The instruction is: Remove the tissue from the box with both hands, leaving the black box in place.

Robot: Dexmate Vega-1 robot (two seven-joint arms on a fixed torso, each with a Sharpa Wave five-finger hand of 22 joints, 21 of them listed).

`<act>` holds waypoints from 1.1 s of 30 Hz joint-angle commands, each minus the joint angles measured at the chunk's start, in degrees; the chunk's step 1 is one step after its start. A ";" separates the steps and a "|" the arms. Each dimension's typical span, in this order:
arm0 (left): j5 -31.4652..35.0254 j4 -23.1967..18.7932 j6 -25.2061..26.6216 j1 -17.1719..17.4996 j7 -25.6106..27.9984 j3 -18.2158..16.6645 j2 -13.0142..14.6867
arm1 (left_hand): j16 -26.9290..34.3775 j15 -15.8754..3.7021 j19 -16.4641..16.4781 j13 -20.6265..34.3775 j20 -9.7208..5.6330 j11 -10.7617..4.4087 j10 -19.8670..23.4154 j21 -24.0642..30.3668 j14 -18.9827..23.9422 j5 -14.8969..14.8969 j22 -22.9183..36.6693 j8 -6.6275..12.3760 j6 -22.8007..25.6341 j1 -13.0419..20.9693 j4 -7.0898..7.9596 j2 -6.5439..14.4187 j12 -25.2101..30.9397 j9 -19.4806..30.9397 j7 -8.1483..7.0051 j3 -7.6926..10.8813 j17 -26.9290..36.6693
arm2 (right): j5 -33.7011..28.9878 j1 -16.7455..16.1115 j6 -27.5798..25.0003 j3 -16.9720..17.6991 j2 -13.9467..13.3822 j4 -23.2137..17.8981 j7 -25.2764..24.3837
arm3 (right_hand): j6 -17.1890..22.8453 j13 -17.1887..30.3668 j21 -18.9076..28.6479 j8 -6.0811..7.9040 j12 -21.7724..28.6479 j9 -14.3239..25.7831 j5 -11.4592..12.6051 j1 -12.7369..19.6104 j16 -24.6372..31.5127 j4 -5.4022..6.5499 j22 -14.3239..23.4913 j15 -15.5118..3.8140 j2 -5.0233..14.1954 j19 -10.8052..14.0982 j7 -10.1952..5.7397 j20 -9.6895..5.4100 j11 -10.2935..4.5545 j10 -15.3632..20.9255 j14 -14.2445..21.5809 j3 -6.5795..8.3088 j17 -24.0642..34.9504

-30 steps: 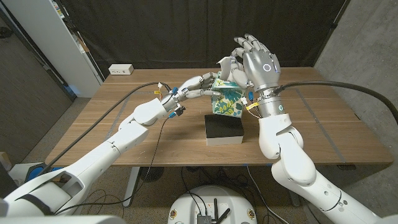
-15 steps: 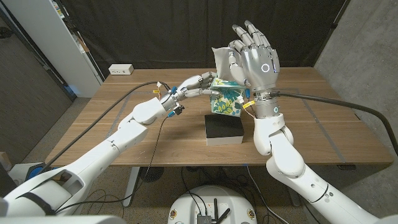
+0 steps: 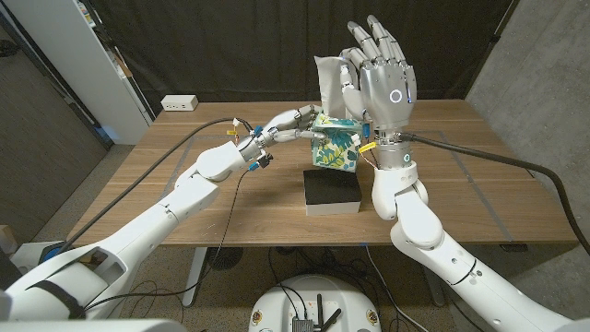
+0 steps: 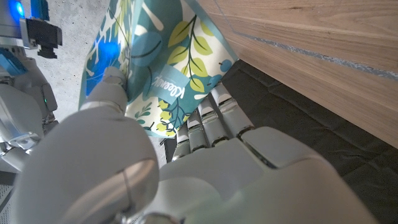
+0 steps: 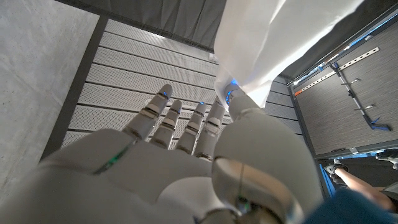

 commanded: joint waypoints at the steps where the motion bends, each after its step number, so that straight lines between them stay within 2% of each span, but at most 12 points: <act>1: -0.18 0.03 1.49 -1.21 -1.02 0.21 0.28 | -0.19 -8.79 1.63 0.21 -4.50 0.04 0.18 0.37 0.05 0.38 0.23 0.40 0.10 0.27 -0.13 0.37 0.04 0.06 -0.25 0.22 0.05 | 3.06 3.74 1.49 0.17 1.02 3.58 -5.29 | 0.51 0.16 0.07 0.55 0.13 0.16 0.50 0.92 0.21 0.19 0.11 -10.94 0.29 0.60 -0.77 -8.03 -0.10 0.53 0.71 -0.53 0.23; 11: -0.60 0.99 1.97 -2.80 -2.79 0.72 0.12 | -0.20 -8.69 1.46 0.23 -4.37 0.22 0.03 0.30 -0.07 0.38 0.23 0.34 -0.10 0.08 -0.04 0.48 -0.02 0.06 -0.04 0.37 0.09 | 5.76 5.84 2.47 0.09 1.95 6.71 -11.77 | 0.39 0.16 0.03 0.66 0.06 -0.01 0.57 1.27 0.18 0.29 0.11 -10.95 0.43 0.64 -0.86 -8.18 -0.12 0.55 0.73 -1.17 0.31; 21: -1.48 1.90 1.31 -3.36 -4.51 0.95 0.10 | -0.10 -8.71 1.58 0.28 -4.45 -0.01 0.11 0.33 0.00 0.34 0.23 0.40 -0.03 0.07 -0.15 0.37 0.01 0.04 -0.20 0.51 0.13 | 6.96 7.41 2.05 -0.47 2.76 7.39 -13.87 | 0.39 0.14 -0.01 0.83 -0.01 -0.16 0.65 1.62 0.11 0.36 0.11 -10.98 0.56 0.63 -0.88 -8.25 -0.19 0.53 0.69 -1.73 0.37; 29: -2.50 2.85 1.18 -3.94 -6.30 1.44 -0.30 | -0.03 -8.94 1.73 0.31 -4.61 -0.08 0.18 0.38 0.15 0.29 0.23 0.49 0.21 -0.12 -0.19 0.05 0.02 -0.05 -0.39 0.50 0.12 | 7.48 8.74 1.49 -1.14 4.47 9.13 -17.83 | 0.41 0.13 -0.03 1.04 -0.13 -0.33 0.70 1.87 0.08 0.54 0.12 -10.94 0.70 0.68 -0.75 -7.84 -0.04 0.37 0.71 -2.42 0.45; 31: -2.58 3.07 1.00 -4.04 -6.48 1.47 -0.45 | -0.04 -8.91 1.70 0.31 -4.59 -0.14 0.20 0.36 0.13 0.31 0.23 0.45 0.12 -0.11 -0.19 0.08 0.02 -0.08 -0.30 0.56 0.12 | 8.09 8.95 1.37 -1.03 5.18 9.83 -19.64 | 0.45 0.13 -0.02 1.10 -0.12 -0.36 0.70 1.90 0.09 0.57 0.11 -10.93 0.73 0.71 -0.67 -7.67 0.01 0.42 0.74 -2.52 0.47; 33: -2.68 3.14 1.13 -4.13 -6.68 1.50 -0.45 | -0.06 -8.83 1.70 0.32 -4.55 0.02 0.18 0.36 0.07 0.31 0.23 0.44 0.08 -0.16 -0.16 0.09 0.01 -0.09 -0.26 0.57 0.13 | 5.79 6.45 6.12 3.23 9.86 11.16 -19.93 | 0.35 0.13 -0.06 1.12 -0.12 -0.40 0.72 1.99 0.05 0.58 0.11 -10.93 0.74 0.62 -0.68 -7.49 0.15 0.44 0.67 -2.70 0.48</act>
